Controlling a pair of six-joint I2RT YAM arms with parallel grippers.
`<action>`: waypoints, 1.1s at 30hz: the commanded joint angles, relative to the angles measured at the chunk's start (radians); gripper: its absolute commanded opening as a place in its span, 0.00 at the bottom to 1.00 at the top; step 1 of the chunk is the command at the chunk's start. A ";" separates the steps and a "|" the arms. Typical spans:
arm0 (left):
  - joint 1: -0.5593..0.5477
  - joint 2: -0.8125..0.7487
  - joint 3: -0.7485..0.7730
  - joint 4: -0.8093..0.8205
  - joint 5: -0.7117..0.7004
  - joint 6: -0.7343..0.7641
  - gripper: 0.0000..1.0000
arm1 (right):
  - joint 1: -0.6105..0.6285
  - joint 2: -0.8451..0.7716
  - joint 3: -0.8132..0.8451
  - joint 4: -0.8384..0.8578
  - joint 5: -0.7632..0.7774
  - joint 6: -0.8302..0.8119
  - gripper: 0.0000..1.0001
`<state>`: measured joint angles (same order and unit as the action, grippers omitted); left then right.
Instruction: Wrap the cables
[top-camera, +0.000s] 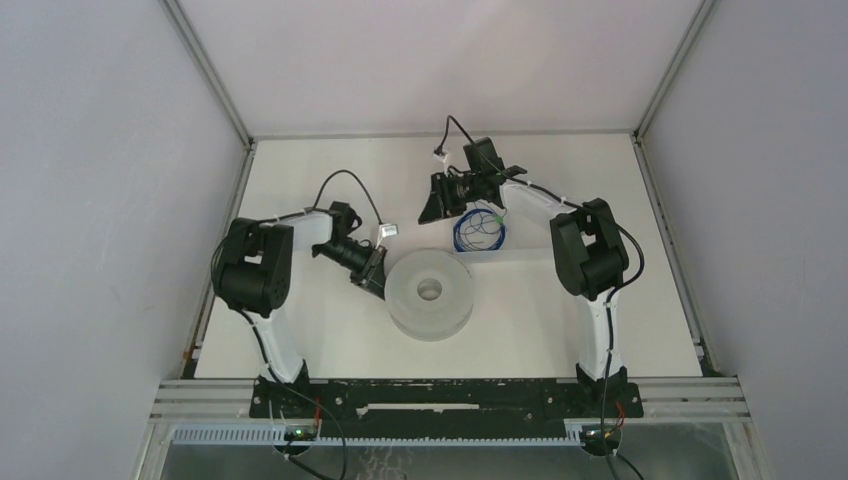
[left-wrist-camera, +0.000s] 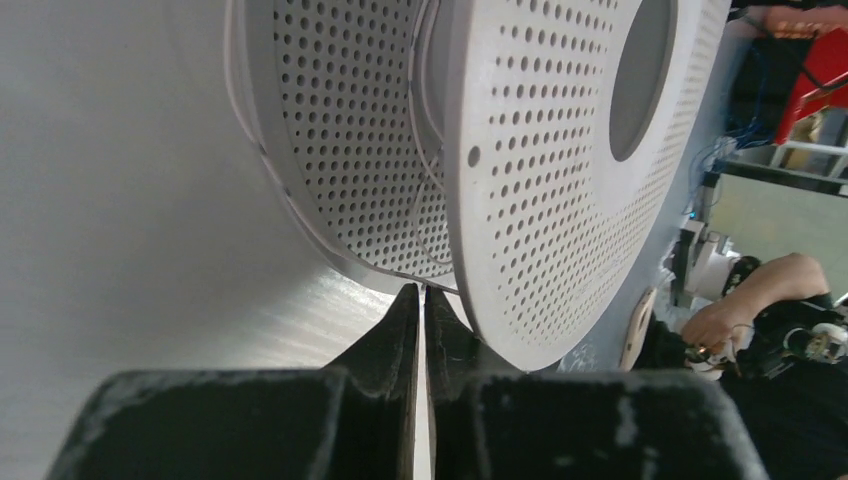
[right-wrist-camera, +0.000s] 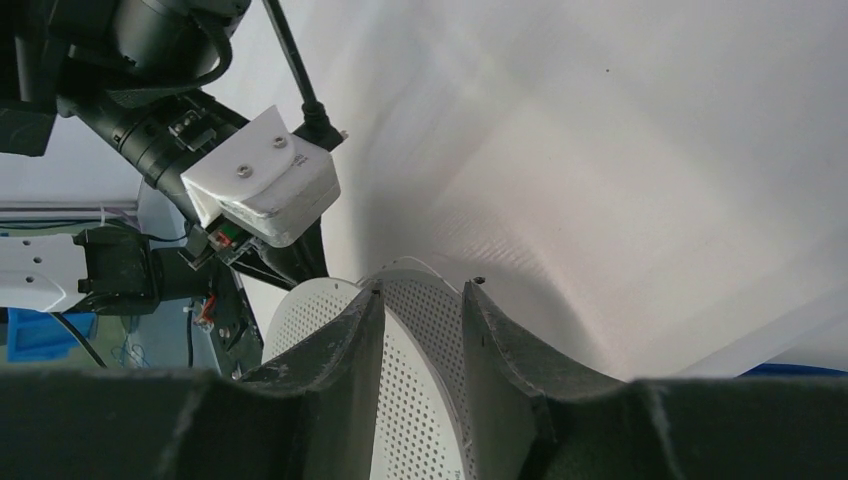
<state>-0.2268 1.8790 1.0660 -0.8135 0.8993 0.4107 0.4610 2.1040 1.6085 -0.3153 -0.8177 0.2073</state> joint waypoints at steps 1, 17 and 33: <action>-0.006 0.006 0.016 0.057 0.105 -0.101 0.09 | 0.005 -0.009 -0.010 0.049 -0.020 -0.009 0.41; 0.042 0.030 -0.020 -0.010 0.098 -0.066 0.28 | 0.006 -0.068 -0.063 0.063 -0.013 -0.035 0.41; 0.174 -0.123 0.035 -0.169 -0.103 0.065 0.36 | -0.046 -0.252 -0.086 -0.103 0.057 -0.256 0.46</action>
<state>-0.0841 1.8690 1.0565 -0.9432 0.8650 0.4297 0.4374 1.9457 1.5143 -0.3588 -0.7918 0.0643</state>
